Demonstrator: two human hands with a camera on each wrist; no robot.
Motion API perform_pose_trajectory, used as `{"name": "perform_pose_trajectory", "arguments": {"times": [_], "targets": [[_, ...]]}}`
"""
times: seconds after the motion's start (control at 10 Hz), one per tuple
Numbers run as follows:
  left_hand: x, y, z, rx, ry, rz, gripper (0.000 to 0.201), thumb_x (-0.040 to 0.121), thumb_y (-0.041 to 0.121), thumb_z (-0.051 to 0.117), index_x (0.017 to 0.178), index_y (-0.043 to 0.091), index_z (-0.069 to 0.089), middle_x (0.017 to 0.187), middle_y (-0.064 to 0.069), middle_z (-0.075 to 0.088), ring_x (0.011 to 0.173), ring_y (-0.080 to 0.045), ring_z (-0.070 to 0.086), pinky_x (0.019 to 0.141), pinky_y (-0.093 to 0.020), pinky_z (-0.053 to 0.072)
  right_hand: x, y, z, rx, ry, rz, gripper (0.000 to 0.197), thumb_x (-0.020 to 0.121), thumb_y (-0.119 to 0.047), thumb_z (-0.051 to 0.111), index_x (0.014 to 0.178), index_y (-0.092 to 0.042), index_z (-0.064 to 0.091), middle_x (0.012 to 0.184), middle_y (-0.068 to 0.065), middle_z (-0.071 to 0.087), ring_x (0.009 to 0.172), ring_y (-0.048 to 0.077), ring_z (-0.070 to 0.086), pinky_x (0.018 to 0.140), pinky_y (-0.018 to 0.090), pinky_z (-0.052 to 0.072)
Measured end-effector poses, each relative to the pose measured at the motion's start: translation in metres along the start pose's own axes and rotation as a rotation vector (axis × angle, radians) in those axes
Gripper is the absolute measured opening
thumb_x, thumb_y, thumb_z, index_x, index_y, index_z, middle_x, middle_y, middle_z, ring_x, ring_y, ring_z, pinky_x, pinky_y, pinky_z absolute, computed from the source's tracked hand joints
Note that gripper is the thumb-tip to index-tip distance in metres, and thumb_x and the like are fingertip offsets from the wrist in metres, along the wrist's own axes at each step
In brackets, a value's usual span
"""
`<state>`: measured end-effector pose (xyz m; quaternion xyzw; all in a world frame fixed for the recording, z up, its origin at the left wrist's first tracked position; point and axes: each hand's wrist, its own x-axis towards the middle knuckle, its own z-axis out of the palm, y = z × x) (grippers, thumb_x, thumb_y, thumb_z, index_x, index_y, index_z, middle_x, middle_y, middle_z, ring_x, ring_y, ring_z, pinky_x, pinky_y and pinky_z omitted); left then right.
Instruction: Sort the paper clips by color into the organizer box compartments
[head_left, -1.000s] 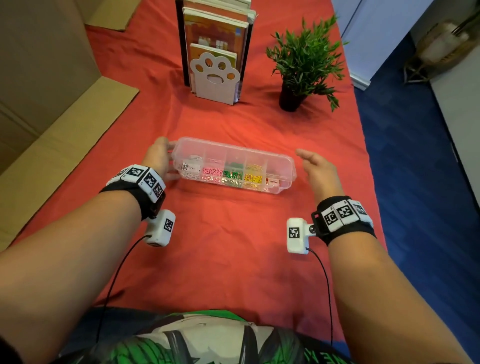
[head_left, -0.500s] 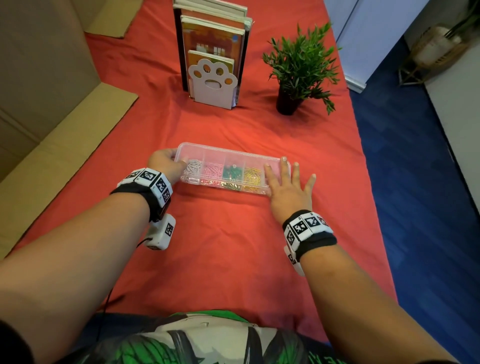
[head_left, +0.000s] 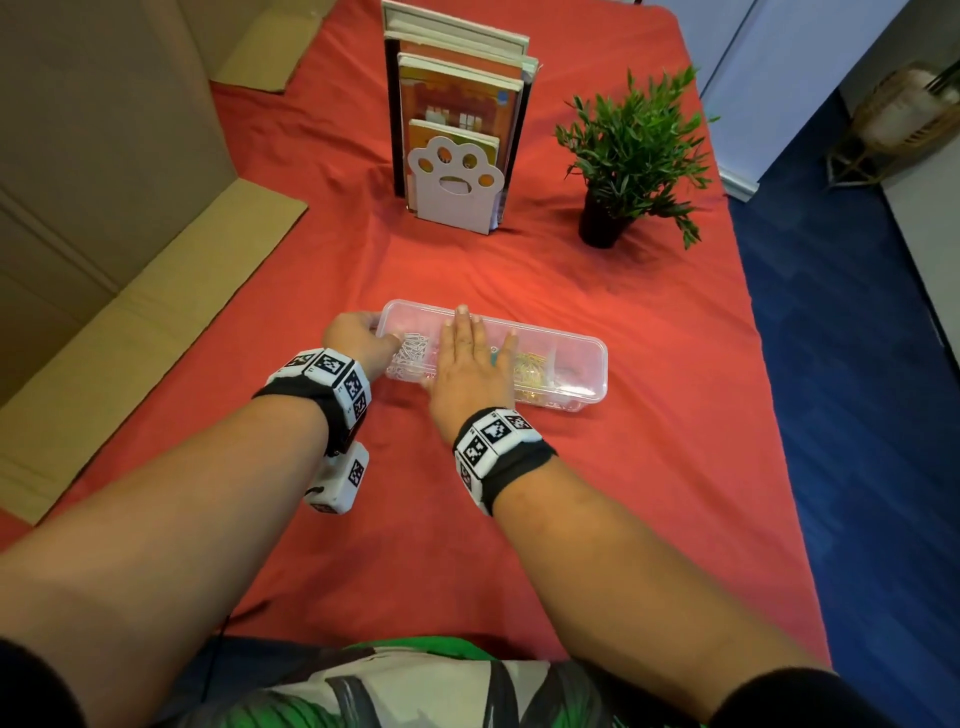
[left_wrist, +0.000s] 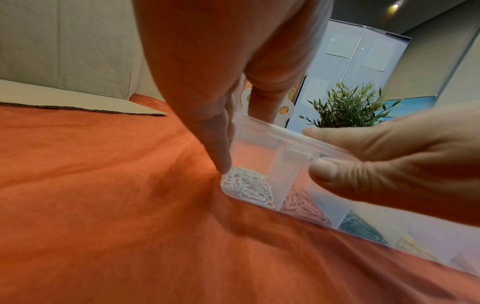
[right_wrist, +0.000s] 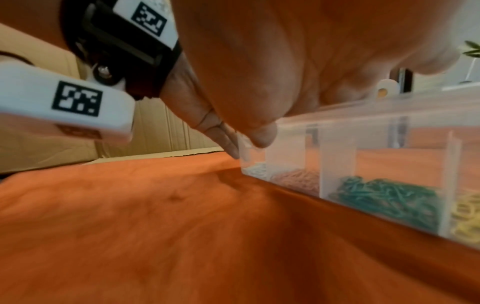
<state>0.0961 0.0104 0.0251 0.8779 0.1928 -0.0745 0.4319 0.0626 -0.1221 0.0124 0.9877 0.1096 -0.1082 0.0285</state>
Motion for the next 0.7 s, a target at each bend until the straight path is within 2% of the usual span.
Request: {"name": "perform_pose_trajectory", "arguments": {"times": [0.1,0.2,0.3,0.4,0.5,0.6,0.7], "targets": [[0.001,-0.003,0.001,-0.007,-0.005,0.005,0.037,0.083,0.016,0.061,0.119,0.008,0.061,0.11,-0.014,0.07,0.097,-0.027,0.066,0.087,-0.032,0.052,-0.003,-0.003,0.001,-0.012,0.015,0.012,0.07,0.097,-0.044,0.028,0.149,-0.008,-0.003,0.159,0.013,-0.005,0.148,0.028,0.001,0.11,0.066,-0.003],[0.001,-0.002,0.001,0.002,-0.001,0.019,0.037,0.084,0.016,0.06,0.12,0.009,0.061,0.109,-0.014,0.07,0.097,-0.028,0.066,0.085,-0.03,0.05,-0.004,-0.006,0.0,-0.028,0.009,0.025,0.069,0.096,-0.044,0.028,0.149,-0.008,0.001,0.159,0.014,-0.003,0.147,0.03,0.004,0.11,0.067,-0.003],[-0.002,-0.002,0.001,0.036,0.003,0.043,0.037,0.084,0.017,0.06,0.119,0.009,0.062,0.108,-0.014,0.07,0.098,-0.029,0.066,0.084,-0.03,0.049,-0.005,-0.005,-0.003,0.008,-0.005,0.012,0.071,0.095,-0.043,0.03,0.149,-0.008,0.001,0.159,0.014,-0.004,0.147,0.03,0.002,0.11,0.066,-0.007],[-0.005,0.0,-0.002,0.019,-0.011,0.036,0.037,0.085,0.017,0.059,0.121,0.009,0.06,0.111,-0.014,0.069,0.101,-0.03,0.065,0.087,-0.033,0.05,-0.007,0.003,-0.009,0.077,-0.054,-0.034,0.072,0.095,-0.04,0.032,0.149,-0.01,-0.006,0.158,0.01,-0.013,0.147,0.027,-0.009,0.11,0.063,-0.012],[-0.003,-0.003,-0.004,0.022,-0.066,0.017,0.04,0.087,0.018,0.058,0.126,0.009,0.056,0.119,-0.013,0.065,0.109,-0.029,0.061,0.092,-0.031,0.045,-0.016,0.015,-0.017,0.106,-0.103,-0.076,0.074,0.094,-0.034,0.038,0.149,-0.012,-0.008,0.158,0.007,-0.018,0.146,0.024,-0.014,0.114,0.06,-0.007],[-0.001,0.001,-0.011,-0.104,-0.091,-0.01,0.046,0.091,0.016,0.053,0.135,0.006,0.045,0.135,-0.014,0.053,0.123,-0.026,0.052,0.104,-0.029,0.036,-0.043,0.031,-0.036,0.185,-0.106,-0.149,0.069,0.094,-0.032,0.041,0.15,-0.012,0.006,0.16,0.007,-0.007,0.148,0.024,-0.006,0.117,0.056,0.0],[-0.001,-0.01,-0.019,-0.087,-0.007,-0.01,0.047,0.093,0.02,0.048,0.137,0.005,0.042,0.14,-0.016,0.047,0.129,-0.027,0.046,0.109,-0.032,0.03,-0.093,0.061,-0.041,0.275,-0.183,-0.138,0.059,0.096,-0.033,0.039,0.148,-0.013,0.019,0.16,0.005,0.008,0.147,0.022,0.006,0.118,0.049,0.005]]}}
